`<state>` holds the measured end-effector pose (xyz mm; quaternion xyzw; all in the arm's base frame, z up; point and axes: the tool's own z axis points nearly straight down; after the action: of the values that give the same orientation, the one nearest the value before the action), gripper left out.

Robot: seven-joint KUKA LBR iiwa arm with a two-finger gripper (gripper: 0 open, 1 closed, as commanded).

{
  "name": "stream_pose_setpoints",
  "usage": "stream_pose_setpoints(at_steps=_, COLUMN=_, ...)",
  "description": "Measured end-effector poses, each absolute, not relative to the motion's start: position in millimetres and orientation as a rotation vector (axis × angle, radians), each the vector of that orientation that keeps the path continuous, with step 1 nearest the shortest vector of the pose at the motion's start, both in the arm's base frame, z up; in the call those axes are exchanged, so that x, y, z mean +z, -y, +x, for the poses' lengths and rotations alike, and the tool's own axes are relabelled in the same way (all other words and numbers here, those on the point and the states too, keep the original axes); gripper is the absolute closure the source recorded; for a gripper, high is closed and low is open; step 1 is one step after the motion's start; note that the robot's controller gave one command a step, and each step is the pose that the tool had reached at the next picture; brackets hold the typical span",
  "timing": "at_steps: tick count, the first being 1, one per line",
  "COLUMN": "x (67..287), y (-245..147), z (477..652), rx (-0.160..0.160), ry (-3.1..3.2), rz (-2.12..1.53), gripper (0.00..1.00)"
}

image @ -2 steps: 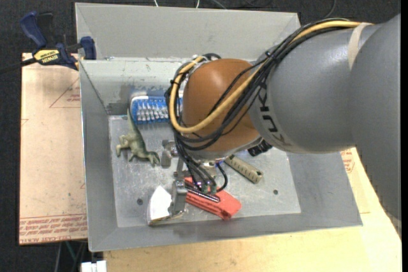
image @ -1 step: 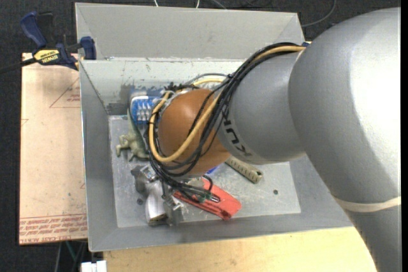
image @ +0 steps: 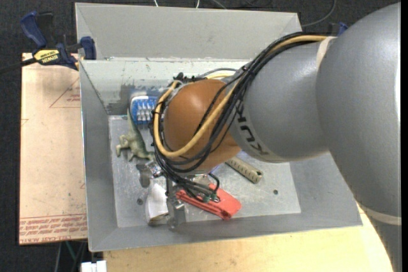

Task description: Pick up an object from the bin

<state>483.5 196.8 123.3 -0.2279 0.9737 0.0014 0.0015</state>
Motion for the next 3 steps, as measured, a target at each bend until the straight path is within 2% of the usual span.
stream_pose_setpoints(at_steps=1, x=99.2, y=-183.4, z=485.7, rx=0.006, ry=-2.974, rz=-1.005, gripper=0.0)
stream_pose_setpoints(at_steps=2, x=70.5, y=-185.7, z=498.9, rx=0.007, ry=-2.975, rz=-0.981, gripper=0.0)
stream_pose_setpoints(at_steps=3, x=73.6, y=-172.0, z=488.7, rx=0.007, ry=-2.916, rz=-1.101, gripper=1.0)
